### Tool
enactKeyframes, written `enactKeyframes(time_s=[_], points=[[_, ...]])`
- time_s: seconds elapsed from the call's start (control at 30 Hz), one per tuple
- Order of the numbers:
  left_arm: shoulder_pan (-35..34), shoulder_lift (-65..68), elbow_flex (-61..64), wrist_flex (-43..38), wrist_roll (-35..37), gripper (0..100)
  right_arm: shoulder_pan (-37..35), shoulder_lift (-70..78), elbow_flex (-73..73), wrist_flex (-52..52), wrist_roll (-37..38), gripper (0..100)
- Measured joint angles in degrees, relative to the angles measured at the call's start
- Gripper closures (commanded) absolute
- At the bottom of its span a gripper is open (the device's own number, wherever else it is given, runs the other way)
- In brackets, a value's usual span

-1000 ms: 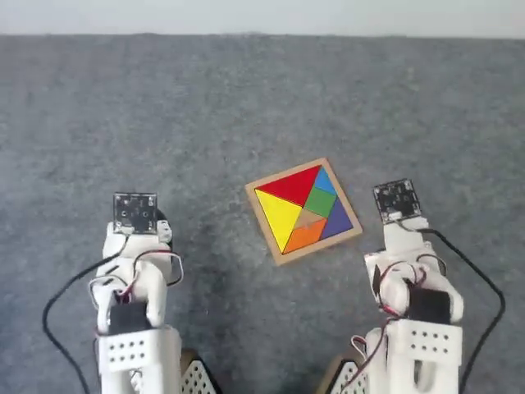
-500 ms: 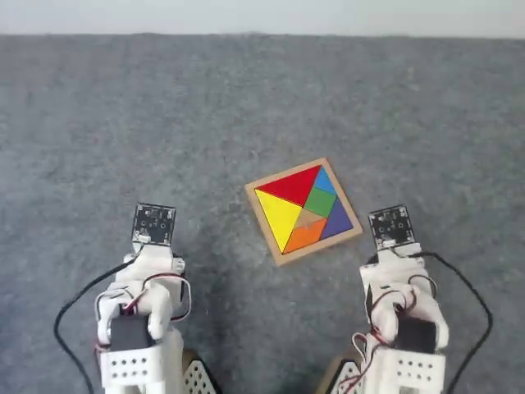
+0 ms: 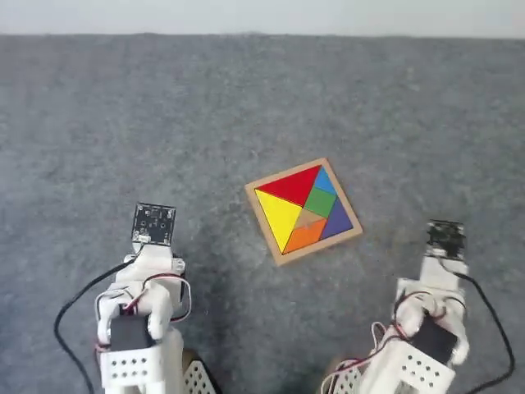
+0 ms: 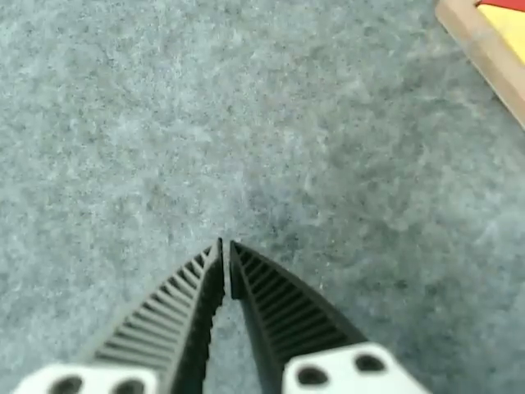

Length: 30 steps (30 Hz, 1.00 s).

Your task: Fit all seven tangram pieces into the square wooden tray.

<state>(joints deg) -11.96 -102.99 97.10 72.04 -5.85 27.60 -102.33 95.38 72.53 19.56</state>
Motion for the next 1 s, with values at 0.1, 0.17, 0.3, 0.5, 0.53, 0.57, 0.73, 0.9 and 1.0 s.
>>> enactKeyframes(time_s=[0.1, 0.17, 0.3, 0.5, 0.53, 0.57, 0.73, 0.9, 1.0], points=[[0.0, 0.0, 0.0, 0.0, 0.0, 98, 3.8, 0.0, 0.0, 0.0, 0.0, 99.1], [0.0, 0.0, 0.0, 0.0, 0.0, 98, 4.2, 0.0, 0.0, 0.0, 0.0, 99.1], [0.0, 0.0, 0.0, 0.0, 0.0, 98, 4.5, 0.0, 0.0, 0.0, 0.0, 99.1], [0.2, 0.0, 0.0, 0.0, 0.0, 98, 4.5, 0.0, 0.0, 0.1, 0.0, 99.1], [0.3, 0.0, 0.0, 0.0, 0.0, 98, 4.5, 0.0, 0.0, 0.1, 0.0, 99.1], [0.3, 0.0, 0.0, 0.0, 0.0, 98, 4.5, 0.0, 0.0, 0.1, 0.0, 99.1], [0.3, 0.0, 0.0, 0.0, 0.0, 98, 4.5, 0.0, 0.0, 0.1, 0.0, 99.1], [0.3, 0.0, 0.0, 0.0, 0.0, 98, 4.5, 0.0, 0.0, 0.1, 0.0, 99.1], [0.3, 0.0, 0.0, 0.0, 0.0, 98, 4.5, 0.0, 0.0, 0.1, 0.0, 99.1]])
